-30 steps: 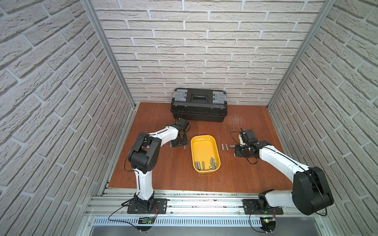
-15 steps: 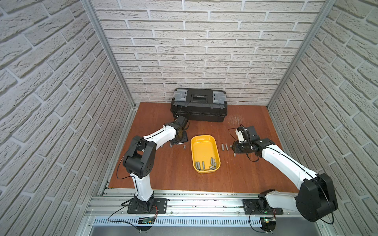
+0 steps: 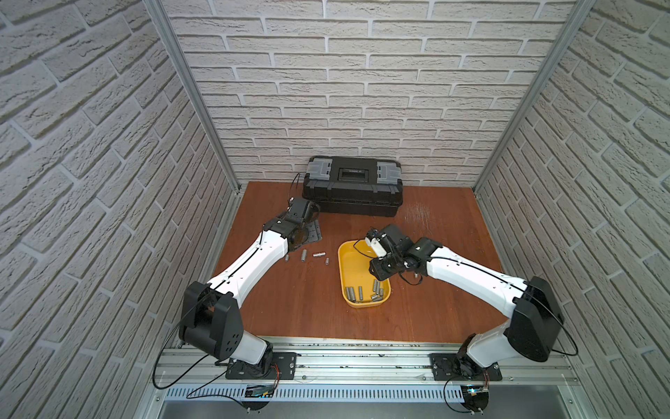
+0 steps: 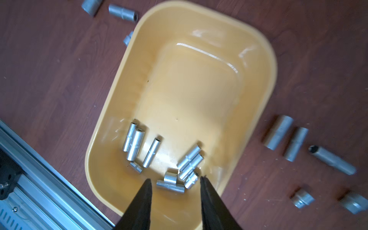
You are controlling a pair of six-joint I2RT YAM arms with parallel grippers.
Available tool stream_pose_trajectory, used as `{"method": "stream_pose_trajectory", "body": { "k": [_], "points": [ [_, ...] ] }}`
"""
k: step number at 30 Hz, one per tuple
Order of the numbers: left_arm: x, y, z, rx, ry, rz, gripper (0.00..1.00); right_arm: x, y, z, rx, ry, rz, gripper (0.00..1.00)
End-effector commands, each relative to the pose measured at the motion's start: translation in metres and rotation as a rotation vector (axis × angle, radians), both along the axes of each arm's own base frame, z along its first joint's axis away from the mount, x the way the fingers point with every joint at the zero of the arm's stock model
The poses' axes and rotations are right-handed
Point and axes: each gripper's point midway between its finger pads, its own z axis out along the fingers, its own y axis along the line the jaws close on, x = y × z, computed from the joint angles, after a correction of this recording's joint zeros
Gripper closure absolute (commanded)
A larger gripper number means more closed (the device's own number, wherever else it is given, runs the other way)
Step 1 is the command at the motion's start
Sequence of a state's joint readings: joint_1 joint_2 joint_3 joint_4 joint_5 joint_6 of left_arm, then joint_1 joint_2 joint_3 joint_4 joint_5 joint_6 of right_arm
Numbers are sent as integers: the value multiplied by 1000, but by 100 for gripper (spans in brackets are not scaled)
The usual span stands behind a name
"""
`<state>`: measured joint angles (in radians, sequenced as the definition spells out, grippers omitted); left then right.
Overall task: Take out the socket from the storage box
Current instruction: Place the socket head at the center of the board, then pick up the socket head from the storage box.
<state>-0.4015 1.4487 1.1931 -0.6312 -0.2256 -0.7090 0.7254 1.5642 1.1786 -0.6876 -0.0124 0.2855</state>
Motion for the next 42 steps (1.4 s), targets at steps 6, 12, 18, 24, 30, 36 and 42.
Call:
{"method": "stream_pose_trajectory", "body": {
  "k": [6,12,18,24,30,36,42],
  "points": [
    [-15,31,-7,7,-6,79,6,-3,2,-37,-121,68,-95,61],
    [-21,38,-10,4,-2,91,2,0,1,-53,-136,88,-152,64],
    [-25,40,-13,-17,-6,115,2,1,1,-66,-152,112,-192,64],
    [-29,42,-13,-29,-10,119,2,1,-6,-75,-178,124,-244,64],
    [-32,43,-12,-38,-17,127,2,-2,-8,-87,-202,153,-272,63],
    [-33,44,-12,-37,-16,128,2,-5,-9,-97,-213,173,-286,63],
    [-33,44,-8,-42,-25,130,2,-6,-4,-107,-195,193,-282,65]
  ]
}}
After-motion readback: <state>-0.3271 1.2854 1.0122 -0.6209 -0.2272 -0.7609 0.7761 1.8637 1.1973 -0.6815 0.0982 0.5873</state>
